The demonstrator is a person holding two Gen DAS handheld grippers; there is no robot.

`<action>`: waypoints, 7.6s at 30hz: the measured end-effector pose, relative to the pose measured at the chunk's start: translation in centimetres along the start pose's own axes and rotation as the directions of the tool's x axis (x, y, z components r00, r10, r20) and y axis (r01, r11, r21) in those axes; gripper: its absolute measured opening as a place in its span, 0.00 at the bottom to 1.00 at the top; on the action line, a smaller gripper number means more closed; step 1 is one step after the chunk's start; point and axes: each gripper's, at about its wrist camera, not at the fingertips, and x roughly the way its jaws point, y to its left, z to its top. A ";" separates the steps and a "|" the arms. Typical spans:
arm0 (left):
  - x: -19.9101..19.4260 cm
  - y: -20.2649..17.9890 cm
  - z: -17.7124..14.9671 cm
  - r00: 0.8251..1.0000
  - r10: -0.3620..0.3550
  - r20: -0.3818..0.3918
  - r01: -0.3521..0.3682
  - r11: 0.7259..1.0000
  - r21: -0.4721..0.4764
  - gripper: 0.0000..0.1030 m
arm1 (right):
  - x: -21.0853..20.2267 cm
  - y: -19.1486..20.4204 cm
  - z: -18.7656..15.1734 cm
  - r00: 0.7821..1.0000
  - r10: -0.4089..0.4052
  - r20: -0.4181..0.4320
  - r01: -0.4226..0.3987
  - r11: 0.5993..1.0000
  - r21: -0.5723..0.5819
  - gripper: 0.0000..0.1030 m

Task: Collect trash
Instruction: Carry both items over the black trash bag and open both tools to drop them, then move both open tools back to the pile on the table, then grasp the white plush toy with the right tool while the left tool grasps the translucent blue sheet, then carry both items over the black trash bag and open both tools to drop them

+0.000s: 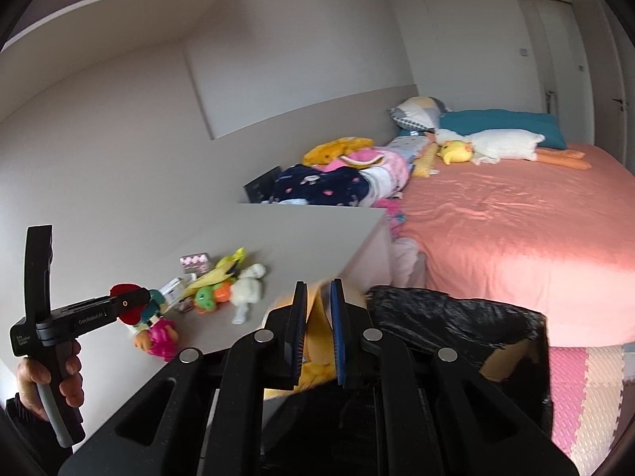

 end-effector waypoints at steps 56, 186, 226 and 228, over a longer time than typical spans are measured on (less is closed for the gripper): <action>2.7 -5.9 -0.8 0.991 -0.114 -0.071 0.121 0.988 0.093 0.95 | 0.5 -3.3 -0.6 0.997 -0.076 -0.025 0.078 0.993 0.092 0.63; -0.1 1.6 0.5 0.998 -0.042 0.054 0.039 0.998 0.045 0.46 | 7.1 4.0 1.5 0.990 0.029 -0.139 -0.032 0.999 -0.016 0.19; 5.0 -14.3 -0.5 0.952 -0.269 -0.145 0.301 0.912 0.280 0.89 | 0.3 -8.1 1.1 0.971 -0.216 -0.101 0.228 0.965 0.133 0.76; 4.8 -14.9 -0.9 0.958 -0.260 -0.123 0.286 0.910 0.300 0.94 | -0.1 -8.6 0.9 0.964 -0.254 -0.080 0.264 0.952 0.157 0.82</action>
